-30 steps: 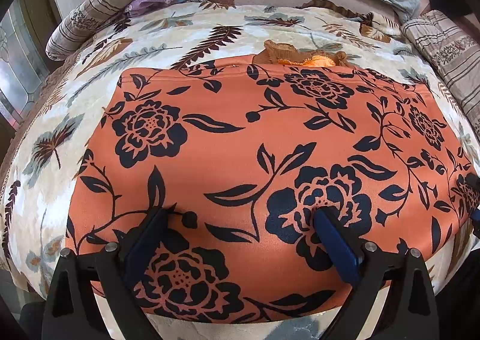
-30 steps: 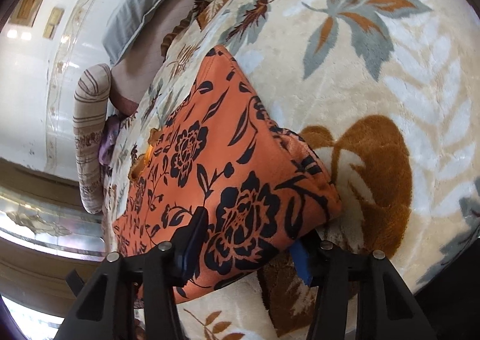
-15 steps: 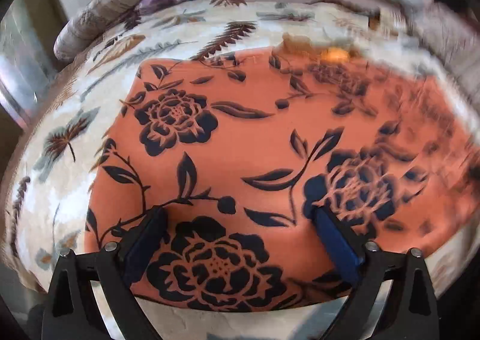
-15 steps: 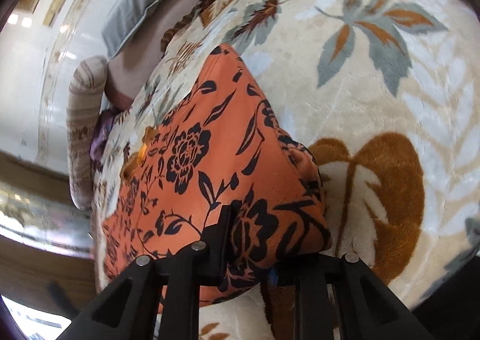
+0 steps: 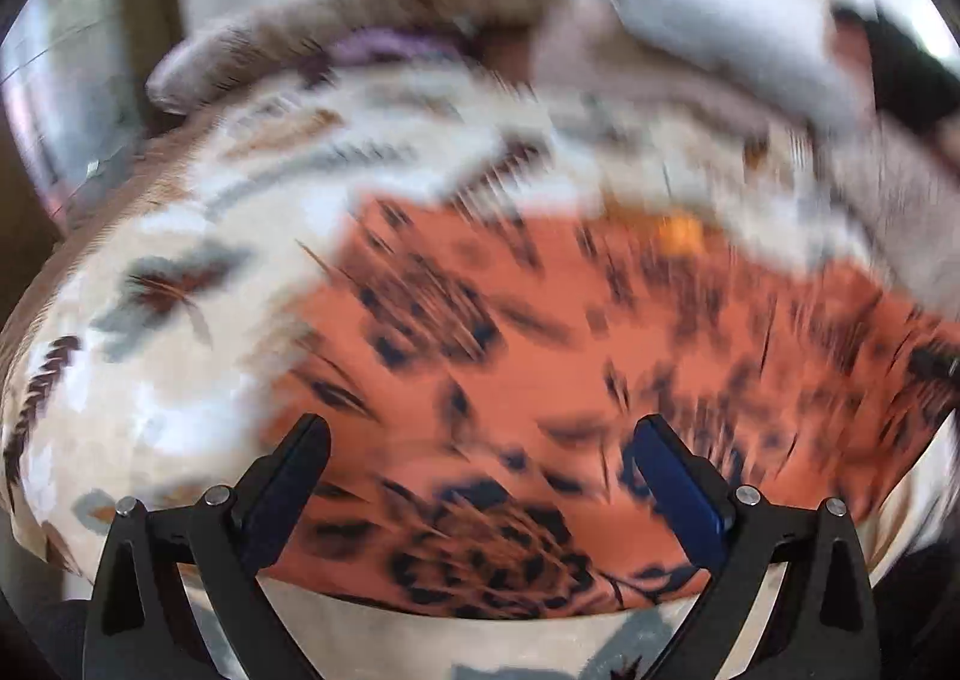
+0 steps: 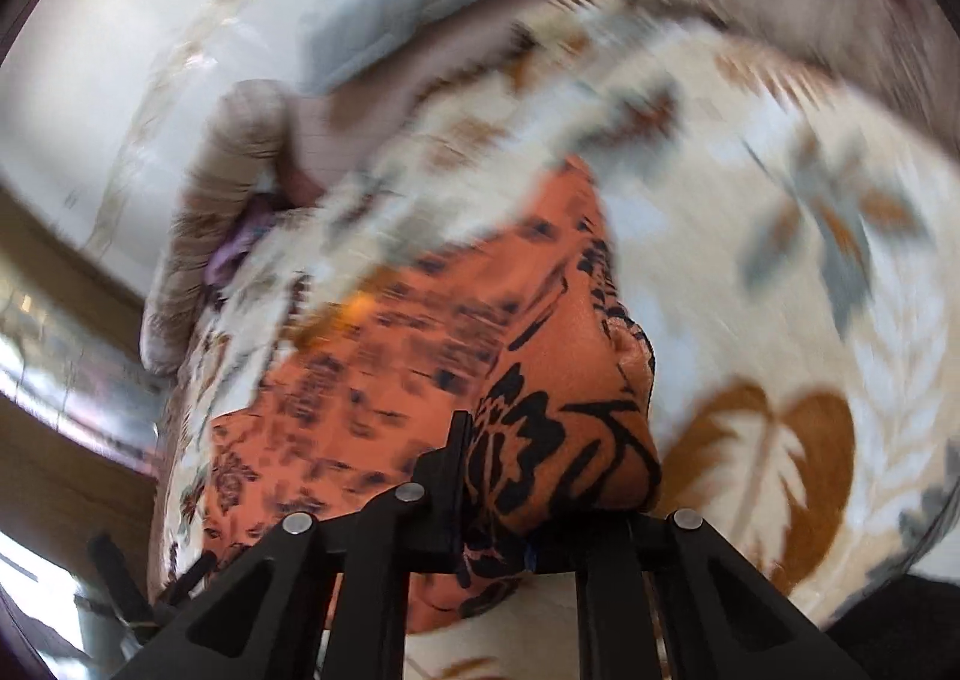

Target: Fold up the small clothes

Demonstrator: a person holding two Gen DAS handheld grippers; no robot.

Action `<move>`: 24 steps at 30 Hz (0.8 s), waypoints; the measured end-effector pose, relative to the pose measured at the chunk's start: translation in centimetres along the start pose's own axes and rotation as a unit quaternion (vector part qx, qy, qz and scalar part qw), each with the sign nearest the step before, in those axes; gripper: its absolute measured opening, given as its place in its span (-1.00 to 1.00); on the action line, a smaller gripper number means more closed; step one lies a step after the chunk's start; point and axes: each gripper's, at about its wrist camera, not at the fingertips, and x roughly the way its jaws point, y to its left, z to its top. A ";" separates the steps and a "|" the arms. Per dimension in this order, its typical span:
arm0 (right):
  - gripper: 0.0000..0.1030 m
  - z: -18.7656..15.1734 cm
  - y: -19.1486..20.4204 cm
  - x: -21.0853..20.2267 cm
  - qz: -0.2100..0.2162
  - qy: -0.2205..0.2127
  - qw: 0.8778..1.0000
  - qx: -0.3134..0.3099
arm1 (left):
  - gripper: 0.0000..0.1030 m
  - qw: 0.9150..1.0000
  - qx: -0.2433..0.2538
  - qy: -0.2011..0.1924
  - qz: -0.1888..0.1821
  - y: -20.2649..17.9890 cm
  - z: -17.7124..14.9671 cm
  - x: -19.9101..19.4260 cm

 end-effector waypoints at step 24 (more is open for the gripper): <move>-0.70 -15.9 29.3 12.7 0.087 0.148 0.933 -0.317 | 0.96 0.963 -0.255 0.000 0.092 22.2 -0.9 0.5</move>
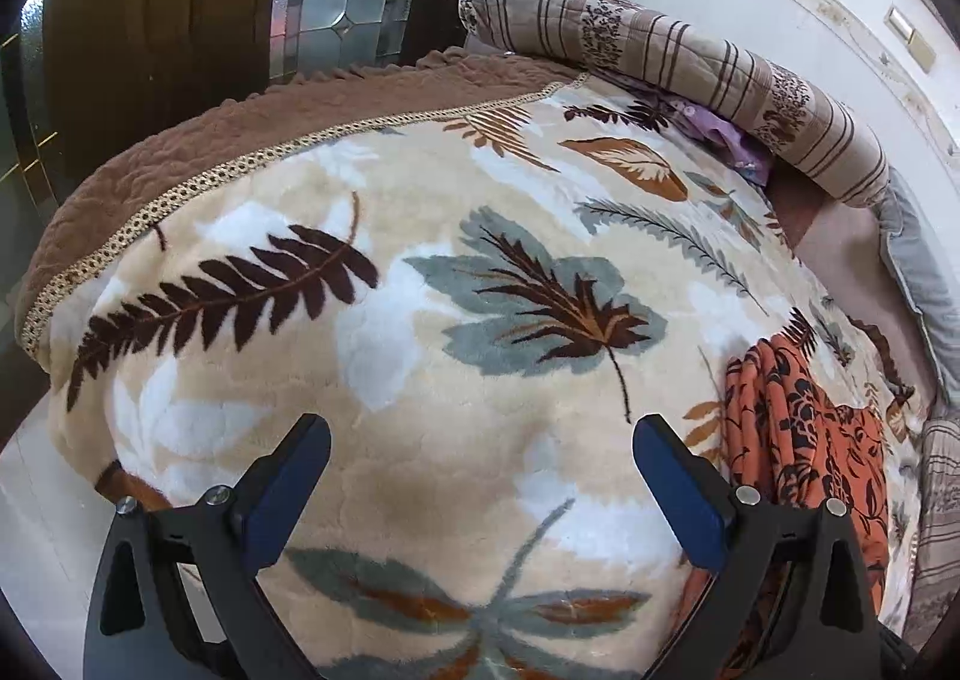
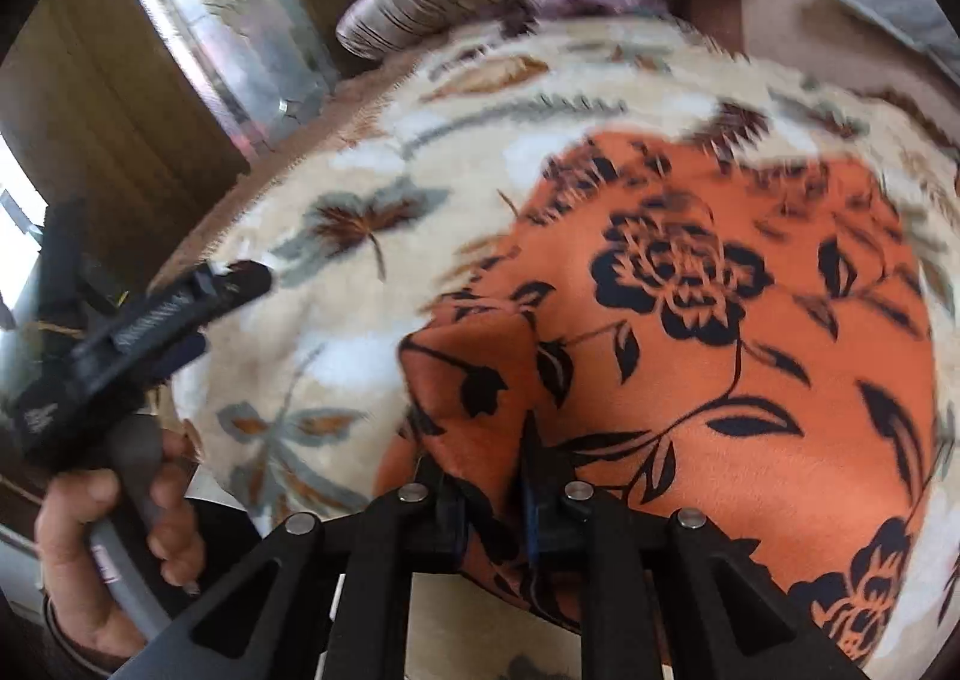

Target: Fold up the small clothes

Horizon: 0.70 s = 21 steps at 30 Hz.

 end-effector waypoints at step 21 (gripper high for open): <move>0.21 -5.8 -5.3 -5.8 0.072 -0.093 0.991 0.063 | 0.96 0.987 0.090 0.034 -0.128 -7.1 -4.6 -6.0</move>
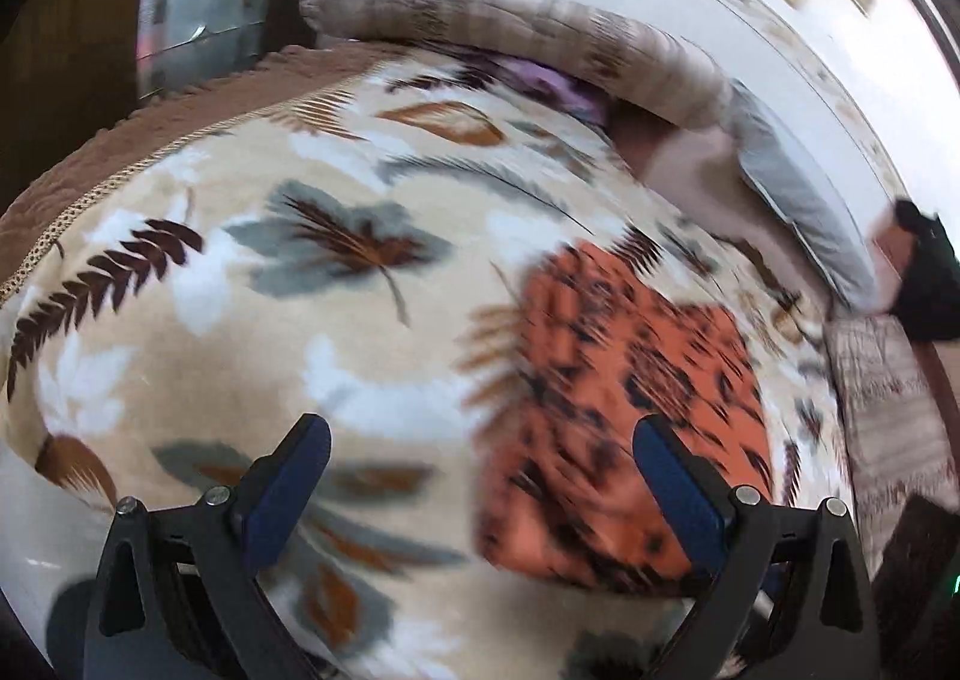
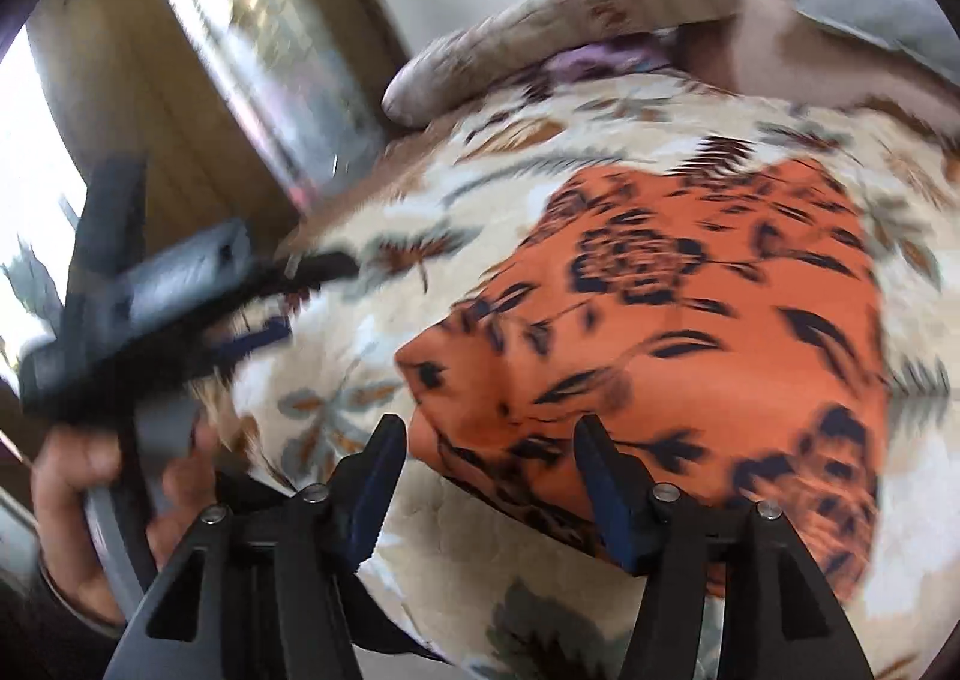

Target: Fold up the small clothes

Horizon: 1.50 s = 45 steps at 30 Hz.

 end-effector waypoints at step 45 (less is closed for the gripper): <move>0.33 0.9 -7.5 -4.1 0.061 -0.038 0.986 0.147 | -0.68 0.996 -0.027 0.083 0.009 -0.9 -3.8 5.7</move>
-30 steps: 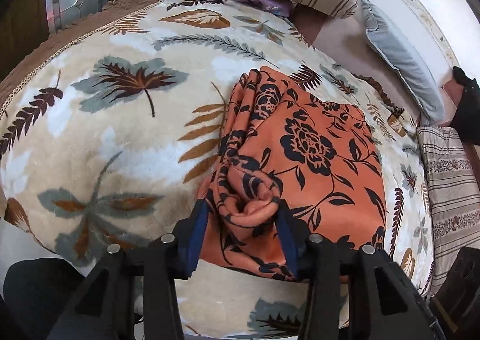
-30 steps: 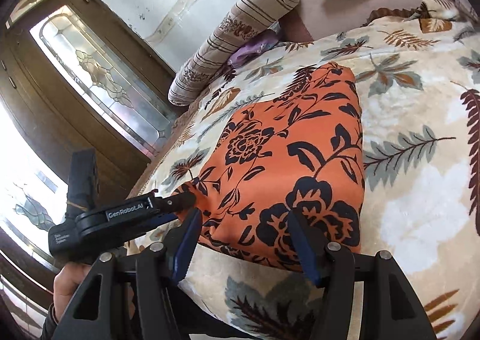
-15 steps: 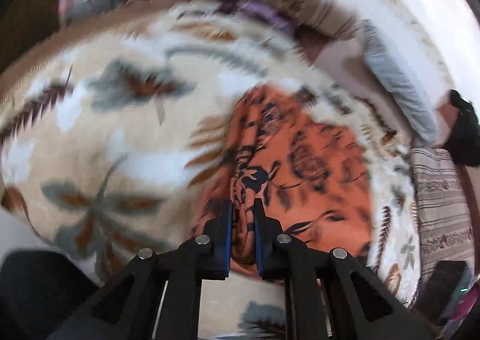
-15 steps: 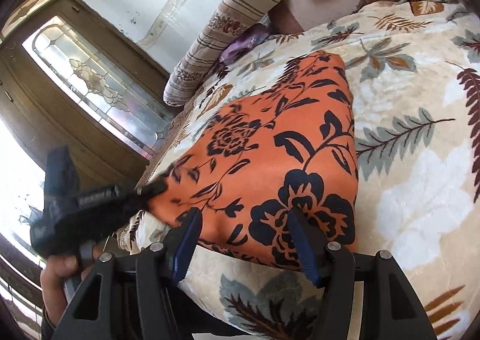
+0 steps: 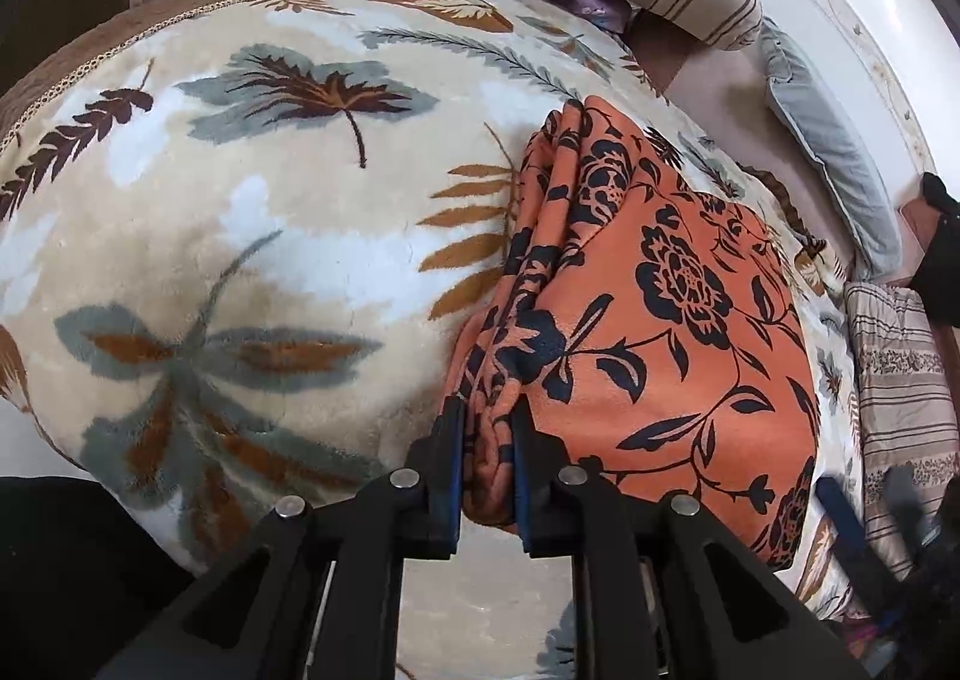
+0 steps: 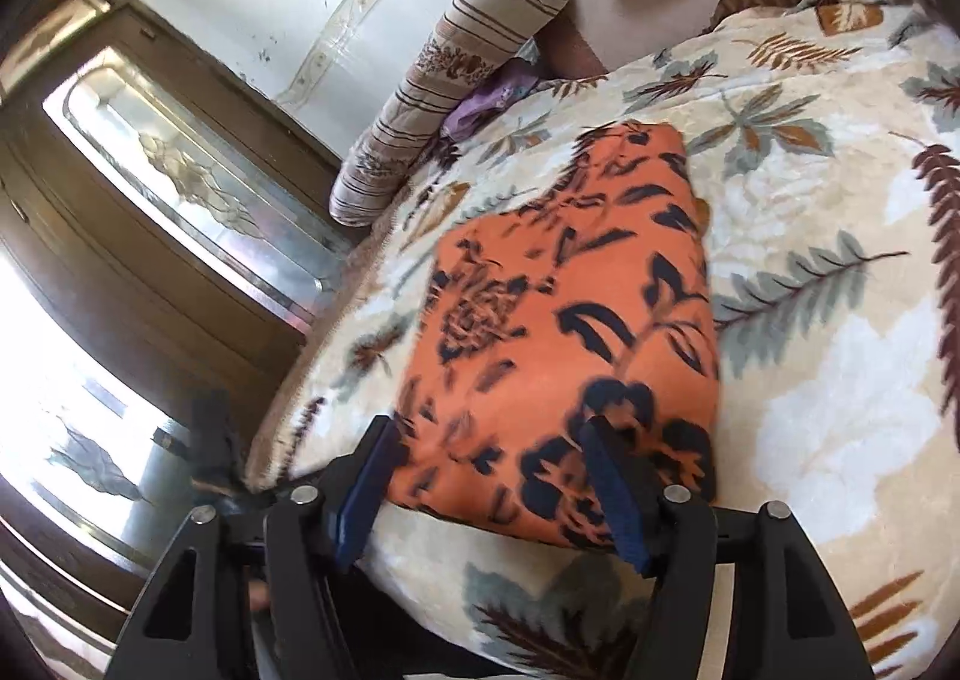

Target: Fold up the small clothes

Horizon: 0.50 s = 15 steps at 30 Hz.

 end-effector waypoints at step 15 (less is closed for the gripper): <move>0.69 1.5 -4.1 6.2 0.079 0.103 0.986 0.107 | -0.47 0.991 0.124 -0.051 0.015 -7.0 3.8 -4.9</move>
